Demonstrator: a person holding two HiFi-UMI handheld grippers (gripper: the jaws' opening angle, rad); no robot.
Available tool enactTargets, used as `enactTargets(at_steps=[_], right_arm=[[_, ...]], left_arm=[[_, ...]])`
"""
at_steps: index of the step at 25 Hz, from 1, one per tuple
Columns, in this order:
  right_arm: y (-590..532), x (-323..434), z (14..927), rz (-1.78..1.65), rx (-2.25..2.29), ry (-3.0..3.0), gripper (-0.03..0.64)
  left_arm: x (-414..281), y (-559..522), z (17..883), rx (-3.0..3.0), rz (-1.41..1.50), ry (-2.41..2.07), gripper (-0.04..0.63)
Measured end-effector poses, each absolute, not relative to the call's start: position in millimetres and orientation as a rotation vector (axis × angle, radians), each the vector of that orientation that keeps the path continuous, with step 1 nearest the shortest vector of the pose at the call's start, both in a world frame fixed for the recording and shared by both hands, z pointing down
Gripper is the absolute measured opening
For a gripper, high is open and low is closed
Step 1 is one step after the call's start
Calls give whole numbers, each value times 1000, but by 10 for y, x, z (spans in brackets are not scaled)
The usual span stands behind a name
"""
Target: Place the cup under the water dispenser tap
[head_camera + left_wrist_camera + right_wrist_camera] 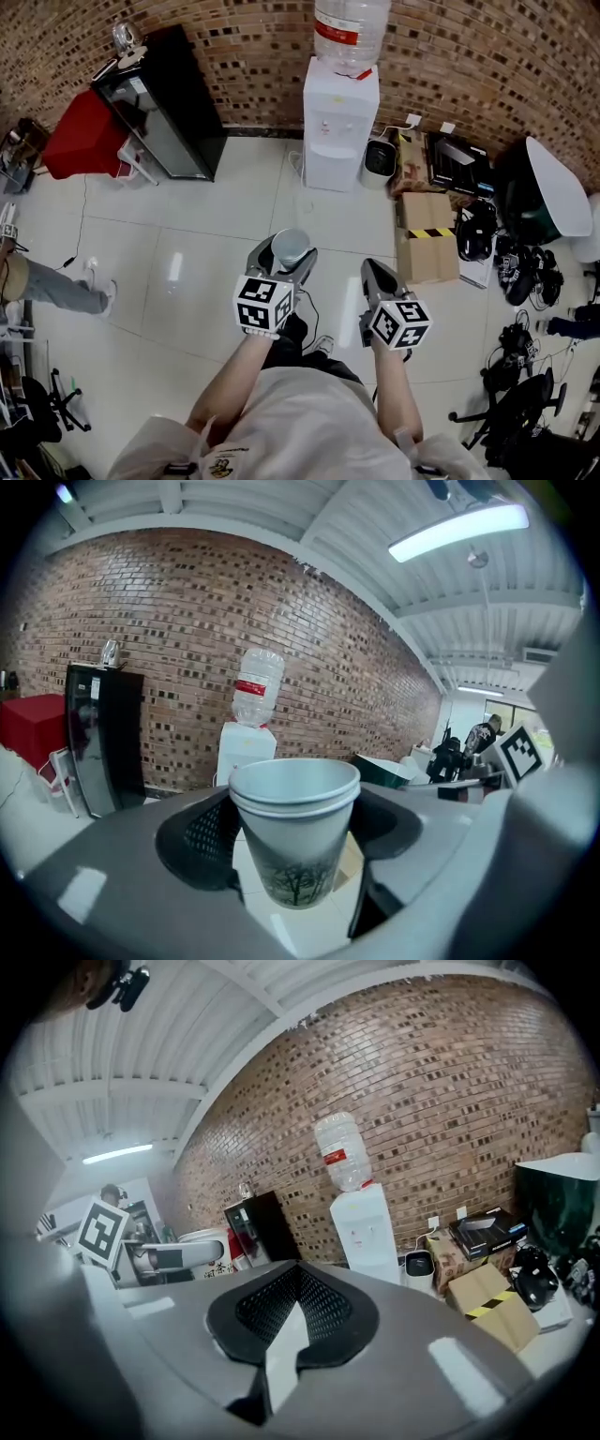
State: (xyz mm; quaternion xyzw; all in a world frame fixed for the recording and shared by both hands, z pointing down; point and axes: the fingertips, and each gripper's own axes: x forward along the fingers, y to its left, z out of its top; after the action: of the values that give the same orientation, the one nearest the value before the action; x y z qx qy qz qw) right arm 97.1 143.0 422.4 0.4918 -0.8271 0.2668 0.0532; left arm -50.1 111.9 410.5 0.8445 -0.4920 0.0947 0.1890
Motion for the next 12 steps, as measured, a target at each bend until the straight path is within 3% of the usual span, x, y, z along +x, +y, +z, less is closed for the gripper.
enactTargets(at_steps=[12], right_arm=[[374,630,4234,787,1578,-2436,0]], left_arm=[[-907,-53,4195,2394,249,-1339,351]])
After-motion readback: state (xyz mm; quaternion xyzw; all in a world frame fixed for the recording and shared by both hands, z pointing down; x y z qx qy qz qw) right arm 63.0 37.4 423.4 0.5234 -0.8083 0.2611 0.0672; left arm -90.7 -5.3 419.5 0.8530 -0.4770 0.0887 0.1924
